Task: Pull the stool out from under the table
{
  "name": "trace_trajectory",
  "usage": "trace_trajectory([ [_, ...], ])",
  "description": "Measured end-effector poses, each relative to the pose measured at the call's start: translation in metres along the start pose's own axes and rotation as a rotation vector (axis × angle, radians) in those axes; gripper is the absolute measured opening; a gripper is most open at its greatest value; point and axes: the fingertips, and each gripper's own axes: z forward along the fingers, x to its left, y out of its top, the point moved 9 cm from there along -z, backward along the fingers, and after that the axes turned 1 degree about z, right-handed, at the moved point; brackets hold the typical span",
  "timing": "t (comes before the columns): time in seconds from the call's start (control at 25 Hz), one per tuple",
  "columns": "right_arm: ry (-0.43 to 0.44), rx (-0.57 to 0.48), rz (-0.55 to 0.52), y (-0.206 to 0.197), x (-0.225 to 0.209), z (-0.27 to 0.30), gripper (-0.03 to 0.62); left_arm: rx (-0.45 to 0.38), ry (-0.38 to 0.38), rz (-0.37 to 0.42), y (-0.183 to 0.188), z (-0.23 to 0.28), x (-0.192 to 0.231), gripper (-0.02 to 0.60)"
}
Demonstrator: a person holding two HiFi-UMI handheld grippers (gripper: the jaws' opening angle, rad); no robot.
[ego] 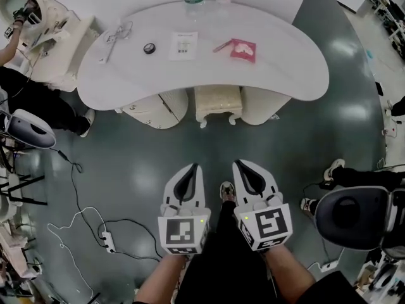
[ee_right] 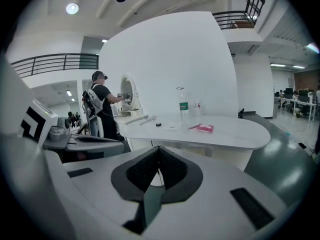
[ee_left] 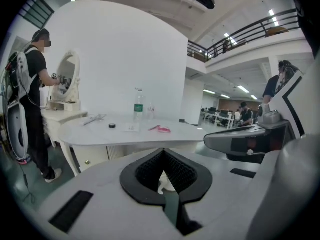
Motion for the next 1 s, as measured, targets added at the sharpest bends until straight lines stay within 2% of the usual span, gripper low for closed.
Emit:
trace_trajectory([
  [0.2,-0.014,0.031,-0.027,-0.036,-0.025,0.03,0.006,0.036,0.012,0.014,-0.037,0.044,0.007,0.005],
  [0.48,-0.029,0.062,-0.038,-0.116,-0.063,0.086,0.006,0.049,0.03,0.046,-0.108,0.112,0.019,0.005],
  [0.68,-0.05,0.066,-0.056,-0.16,-0.094,0.121,0.006,0.074,0.056,0.033,-0.156,0.157,0.038,0.006],
  [1.0,-0.13,0.089,-0.099,-0.231,-0.141,0.186,0.006,0.089,0.098,0.016,-0.228,0.236,0.063,0.006],
])
